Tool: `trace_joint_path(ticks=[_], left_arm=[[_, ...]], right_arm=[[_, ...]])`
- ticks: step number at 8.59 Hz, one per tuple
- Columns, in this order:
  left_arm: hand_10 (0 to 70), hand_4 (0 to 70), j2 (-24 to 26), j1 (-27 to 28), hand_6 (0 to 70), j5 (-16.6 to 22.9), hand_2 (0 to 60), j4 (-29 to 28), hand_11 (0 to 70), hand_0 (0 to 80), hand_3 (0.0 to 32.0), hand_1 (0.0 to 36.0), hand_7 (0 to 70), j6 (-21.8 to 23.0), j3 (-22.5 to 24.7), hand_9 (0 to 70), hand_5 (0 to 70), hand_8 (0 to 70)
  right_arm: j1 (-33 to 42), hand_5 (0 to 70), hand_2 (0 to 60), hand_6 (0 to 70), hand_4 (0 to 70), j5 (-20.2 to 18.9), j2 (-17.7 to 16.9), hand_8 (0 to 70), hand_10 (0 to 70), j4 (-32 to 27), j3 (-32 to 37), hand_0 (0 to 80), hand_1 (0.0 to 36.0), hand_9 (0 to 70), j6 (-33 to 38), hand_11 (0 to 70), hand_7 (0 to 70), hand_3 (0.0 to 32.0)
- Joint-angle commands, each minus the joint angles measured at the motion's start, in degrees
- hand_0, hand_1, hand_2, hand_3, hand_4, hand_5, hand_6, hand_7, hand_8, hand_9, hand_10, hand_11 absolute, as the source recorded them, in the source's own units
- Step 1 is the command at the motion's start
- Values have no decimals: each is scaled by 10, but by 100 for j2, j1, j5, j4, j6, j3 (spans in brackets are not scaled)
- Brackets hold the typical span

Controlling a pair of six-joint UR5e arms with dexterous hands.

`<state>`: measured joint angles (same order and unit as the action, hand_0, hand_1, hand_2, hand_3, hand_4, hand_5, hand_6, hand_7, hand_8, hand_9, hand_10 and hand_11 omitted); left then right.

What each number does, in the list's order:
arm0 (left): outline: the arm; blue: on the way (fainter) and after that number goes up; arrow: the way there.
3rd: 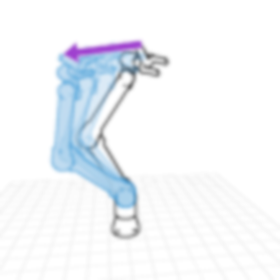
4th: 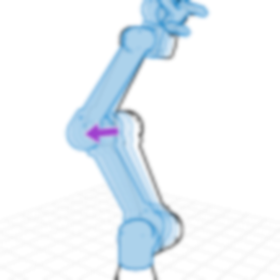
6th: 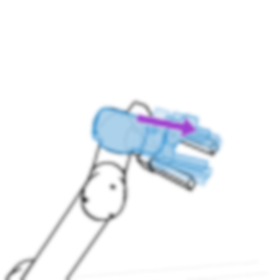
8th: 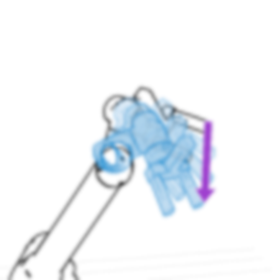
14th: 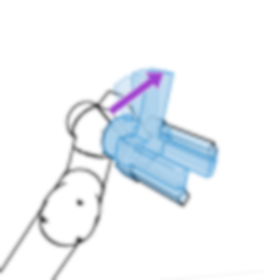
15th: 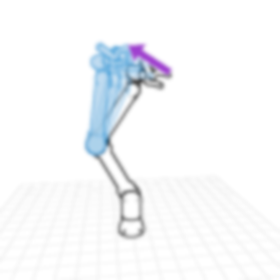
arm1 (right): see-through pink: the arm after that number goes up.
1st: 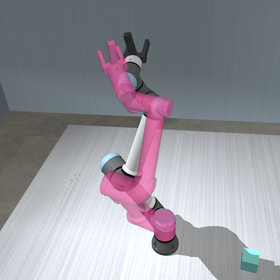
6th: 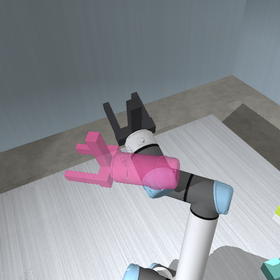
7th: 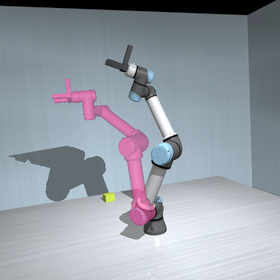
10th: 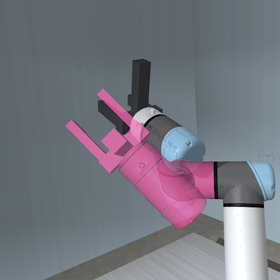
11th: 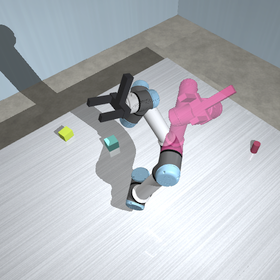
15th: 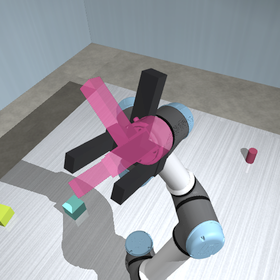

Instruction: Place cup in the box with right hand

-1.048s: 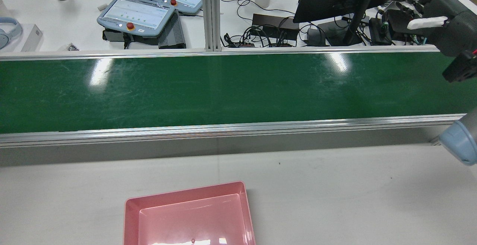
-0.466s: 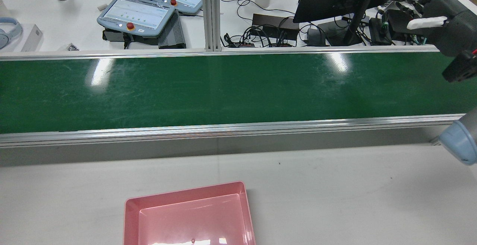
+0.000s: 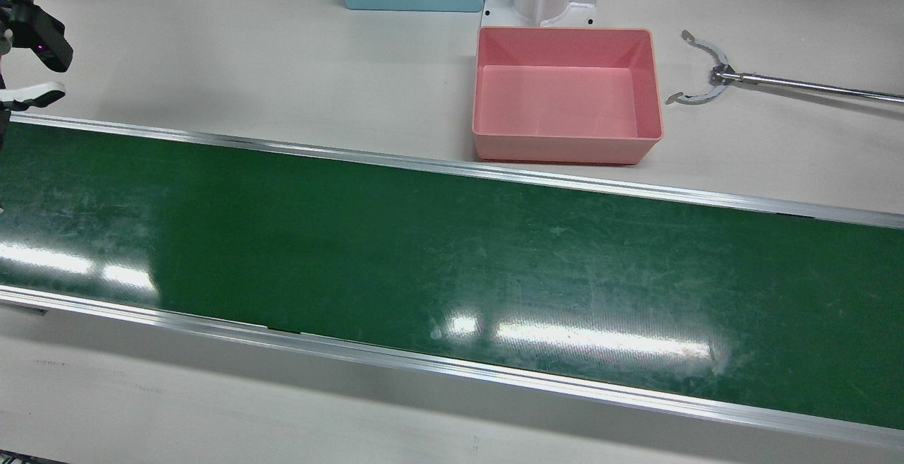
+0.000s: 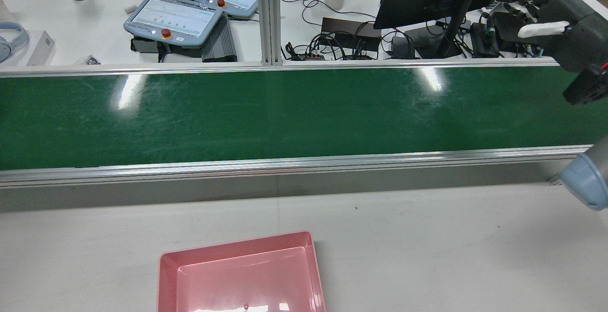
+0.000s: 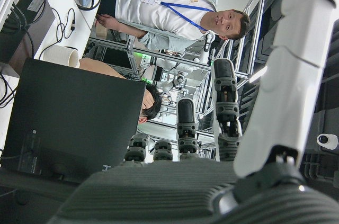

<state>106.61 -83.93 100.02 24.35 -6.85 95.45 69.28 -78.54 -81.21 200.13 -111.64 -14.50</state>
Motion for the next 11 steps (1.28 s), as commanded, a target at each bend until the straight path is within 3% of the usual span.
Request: trace_joint_path(ticks=[1, 11], left_arm=[[0, 0, 0, 0, 0, 0, 0, 0, 0, 0, 0, 0, 0, 0, 0, 0, 0, 0], [0, 0, 0, 0, 0, 0, 0, 0, 0, 0, 0, 0, 0, 0, 0, 0, 0, 0]], right_arm=[[-2, 53, 0, 94, 348, 5, 0, 19, 63, 0, 2, 559, 125, 93, 0, 108, 413, 0], [-2, 54, 0, 98, 352, -4, 18, 21, 69, 0, 29, 558, 122, 98, -9, 116, 430, 0]])
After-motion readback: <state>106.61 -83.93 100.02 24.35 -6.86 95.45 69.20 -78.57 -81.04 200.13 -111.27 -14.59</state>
